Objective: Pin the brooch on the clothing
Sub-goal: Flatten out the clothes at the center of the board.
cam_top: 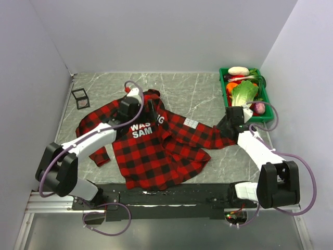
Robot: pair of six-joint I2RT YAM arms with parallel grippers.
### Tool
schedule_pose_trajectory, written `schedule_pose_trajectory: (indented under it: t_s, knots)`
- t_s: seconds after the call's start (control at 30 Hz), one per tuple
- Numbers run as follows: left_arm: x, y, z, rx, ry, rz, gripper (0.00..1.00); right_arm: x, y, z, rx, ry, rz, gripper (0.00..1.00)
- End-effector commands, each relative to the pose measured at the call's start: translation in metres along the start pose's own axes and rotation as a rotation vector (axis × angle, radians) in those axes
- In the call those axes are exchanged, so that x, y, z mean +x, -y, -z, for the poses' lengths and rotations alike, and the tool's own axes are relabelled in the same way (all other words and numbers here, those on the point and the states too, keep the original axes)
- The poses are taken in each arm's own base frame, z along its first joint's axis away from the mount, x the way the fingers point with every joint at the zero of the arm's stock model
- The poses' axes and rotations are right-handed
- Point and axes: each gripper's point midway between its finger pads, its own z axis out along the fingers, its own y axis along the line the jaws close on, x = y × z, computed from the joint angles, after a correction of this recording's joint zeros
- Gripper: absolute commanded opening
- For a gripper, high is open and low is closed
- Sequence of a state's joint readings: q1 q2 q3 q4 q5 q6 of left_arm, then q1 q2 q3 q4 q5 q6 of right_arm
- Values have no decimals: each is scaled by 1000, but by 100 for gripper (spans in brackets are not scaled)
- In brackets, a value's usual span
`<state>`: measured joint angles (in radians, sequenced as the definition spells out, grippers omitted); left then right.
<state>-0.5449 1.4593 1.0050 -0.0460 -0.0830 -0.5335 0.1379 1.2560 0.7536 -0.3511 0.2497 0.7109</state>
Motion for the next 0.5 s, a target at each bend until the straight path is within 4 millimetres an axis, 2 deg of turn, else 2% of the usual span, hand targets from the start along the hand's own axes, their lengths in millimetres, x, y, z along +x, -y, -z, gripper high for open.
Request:
schedule_pose_trajectory:
  t_s: [0.0, 0.07, 0.17, 0.27, 0.37, 0.47]
  knots:
    - [41, 2, 7, 58, -68, 93, 99, -9, 14, -8, 26, -32, -2, 61]
    - [65, -2, 8, 58, -118, 110, 99, -8, 23, -13, 55, -48, 2, 59]
    - [90, 1, 10, 82, -165, 118, 99, 0, 34, -23, 98, -115, 12, 56]
    - [103, 6, 11, 106, -190, 118, 99, 7, 42, -29, 144, -157, 45, 54]
    - [109, 8, 12, 127, -199, 120, 99, 6, 47, -31, 179, -161, 63, 54]
    - [112, 8, 12, 134, -205, 113, 99, 14, 47, -34, 186, -214, 72, 54]
